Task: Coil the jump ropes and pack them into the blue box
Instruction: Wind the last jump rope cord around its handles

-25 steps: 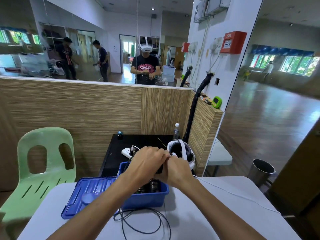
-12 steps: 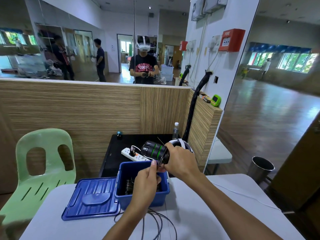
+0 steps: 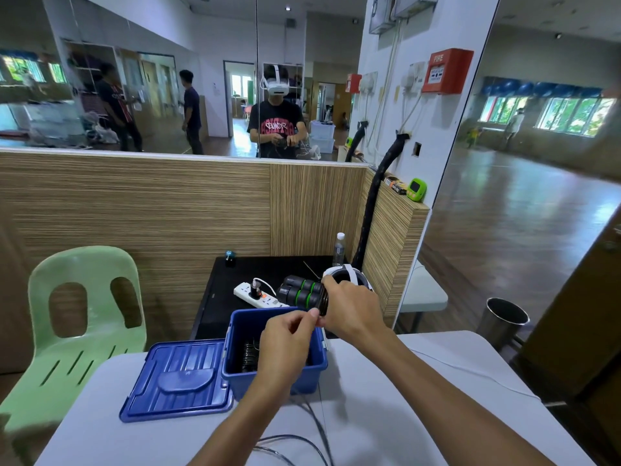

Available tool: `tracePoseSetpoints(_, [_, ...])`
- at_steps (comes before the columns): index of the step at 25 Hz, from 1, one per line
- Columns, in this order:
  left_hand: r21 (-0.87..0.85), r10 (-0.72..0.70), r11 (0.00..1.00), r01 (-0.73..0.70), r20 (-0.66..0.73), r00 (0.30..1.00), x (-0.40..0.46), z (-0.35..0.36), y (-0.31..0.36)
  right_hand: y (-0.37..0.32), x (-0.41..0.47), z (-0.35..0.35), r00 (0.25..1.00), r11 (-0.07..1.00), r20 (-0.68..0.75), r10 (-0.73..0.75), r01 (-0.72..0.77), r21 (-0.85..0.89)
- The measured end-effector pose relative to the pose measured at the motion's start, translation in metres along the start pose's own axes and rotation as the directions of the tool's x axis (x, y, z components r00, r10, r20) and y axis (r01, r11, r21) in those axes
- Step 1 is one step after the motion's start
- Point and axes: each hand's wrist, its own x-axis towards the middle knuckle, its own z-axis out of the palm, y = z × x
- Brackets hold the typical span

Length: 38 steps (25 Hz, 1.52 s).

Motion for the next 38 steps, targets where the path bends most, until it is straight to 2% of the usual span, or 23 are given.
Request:
tracePoseSetpoints(2, [0.154, 0.176, 0.975, -0.16, -0.096, 0.98, -0.005, 0.007, -0.002, -0.002, 0.001, -0.003, 0.999, 0.999, 0.029, 0.021, -0.022, 0.039])
tracePoseSetpoints(4, [0.159, 0.252, 0.959, -0.236, -0.087, 0.964, -0.005, 0.008, -0.008, -0.003, 0.0, -0.006, 0.998, 0.994, 0.029, 0.047, -0.05, 0.095])
tracePoseSetpoints(7, [-0.016, 0.207, 0.978, -0.207, 0.131, 0.97, -0.002, -0.001, -0.024, 0.003, -0.003, -0.009, 0.998, 0.98, 0.003, 0.062, -0.061, 0.187])
tracePoseSetpoints(9, [-0.068, 0.192, 0.981, -0.18, 0.254, 0.948, 0.002, -0.011, -0.038, 0.007, -0.004, -0.011, 1.0, 0.969, 0.023, 0.015, -0.02, 0.247])
tracePoseSetpoints(14, [0.119, 0.256, 0.946, -0.302, 0.297, 0.92, 0.019, -0.02, -0.055, 0.01, -0.009, -0.02, 0.977, 0.915, 0.135, -0.165, 0.101, 0.39])
tracePoseSetpoints(18, [0.21, 0.128, 0.952, -0.224, 0.392, 0.911, 0.025, -0.027, -0.048, 0.021, -0.012, -0.036, 0.927, 0.857, 0.219, -0.306, 0.167, 0.488])
tracePoseSetpoints(21, [0.432, 0.151, 0.823, -0.368, 0.46, 0.875, 0.046, -0.037, -0.03, 0.02, -0.02, -0.037, 0.915, 0.841, 0.202, -0.349, 0.211, 0.498])
tracePoseSetpoints(24, [0.433, 0.144, 0.751, -0.498, 0.629, 0.764, 0.069, -0.051, -0.005, 0.022, -0.029, -0.037, 0.905, 0.858, 0.184, -0.384, 0.277, 0.432])
tracePoseSetpoints(26, [0.585, 0.127, 0.575, -0.572, 0.626, 0.769, 0.085, -0.059, 0.004, 0.021, -0.039, -0.035, 0.874, 0.86, 0.181, -0.45, 0.37, 0.352])
tracePoseSetpoints(27, [0.643, 0.137, 0.455, -0.615, 0.633, 0.762, 0.093, -0.063, 0.008, 0.017, -0.045, -0.033, 0.858, 0.859, 0.181, -0.481, 0.42, 0.294])
tracePoseSetpoints(29, [0.635, 0.181, 0.249, -0.731, 0.711, 0.68, 0.098, -0.063, 0.02, 0.008, -0.051, -0.028, 0.838, 0.86, 0.203, -0.507, 0.477, 0.181])
tracePoseSetpoints(31, [0.62, 0.146, 0.105, -0.777, 0.764, 0.629, 0.096, -0.059, 0.03, 0.003, -0.051, -0.022, 0.84, 0.872, 0.235, -0.489, 0.473, 0.124])
tracePoseSetpoints(35, [0.637, 0.139, 0.02, -0.77, 0.761, 0.633, 0.086, -0.051, 0.042, 0.005, -0.046, -0.014, 0.885, 0.914, 0.231, -0.405, 0.389, 0.111])
tracePoseSetpoints(38, [0.72, 0.082, -0.043, -0.693, 0.694, 0.716, 0.086, -0.051, 0.048, 0.0, -0.049, -0.011, 0.898, 0.918, 0.197, -0.395, 0.374, 0.135])
